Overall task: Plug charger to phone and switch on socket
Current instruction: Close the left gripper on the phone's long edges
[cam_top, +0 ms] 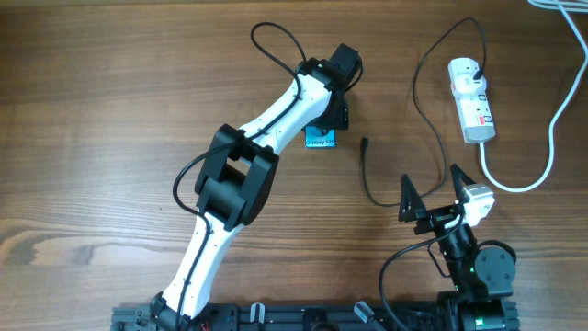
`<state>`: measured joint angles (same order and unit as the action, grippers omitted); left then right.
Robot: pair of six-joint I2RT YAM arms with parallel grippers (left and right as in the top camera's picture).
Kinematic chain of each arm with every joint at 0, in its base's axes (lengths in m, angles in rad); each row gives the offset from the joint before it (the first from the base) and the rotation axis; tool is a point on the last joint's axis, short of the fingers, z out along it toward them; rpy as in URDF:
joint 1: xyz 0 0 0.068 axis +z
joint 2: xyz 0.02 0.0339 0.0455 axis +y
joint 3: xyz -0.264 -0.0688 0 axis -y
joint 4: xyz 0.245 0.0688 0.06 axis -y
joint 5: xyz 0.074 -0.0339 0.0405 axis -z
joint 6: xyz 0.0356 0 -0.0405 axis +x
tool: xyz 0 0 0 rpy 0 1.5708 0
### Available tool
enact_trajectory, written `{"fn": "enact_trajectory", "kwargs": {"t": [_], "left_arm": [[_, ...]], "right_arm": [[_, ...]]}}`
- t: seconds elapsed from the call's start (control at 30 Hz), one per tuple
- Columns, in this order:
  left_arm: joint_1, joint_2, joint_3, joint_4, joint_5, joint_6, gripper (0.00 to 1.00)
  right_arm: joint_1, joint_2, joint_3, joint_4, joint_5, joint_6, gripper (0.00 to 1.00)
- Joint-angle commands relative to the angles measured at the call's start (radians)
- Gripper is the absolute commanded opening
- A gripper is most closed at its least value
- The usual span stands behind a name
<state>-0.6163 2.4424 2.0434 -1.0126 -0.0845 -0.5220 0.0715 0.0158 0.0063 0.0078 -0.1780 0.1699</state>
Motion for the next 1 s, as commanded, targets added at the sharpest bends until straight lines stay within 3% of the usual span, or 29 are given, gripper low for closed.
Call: {"fn": "enact_trajectory", "kwargs": {"t": [0.0,0.4,0.97], "left_arm": [[-0.008,0.049,0.002,0.000,0.031,0.001,0.73],[-0.008,0.044,0.005,-0.021,0.035,-0.007,0.73],[0.004,-0.094,0.005,-0.060,0.115,-0.011,0.69]], "right_arm": [[0.004,-0.005,-0.001,0.003,0.013,-0.011,1.00],[0.004,-0.005,-0.001,0.003,0.013,-0.011,1.00],[0.004,-0.005,-0.001,0.003,0.013,-0.011,1.00]]}}
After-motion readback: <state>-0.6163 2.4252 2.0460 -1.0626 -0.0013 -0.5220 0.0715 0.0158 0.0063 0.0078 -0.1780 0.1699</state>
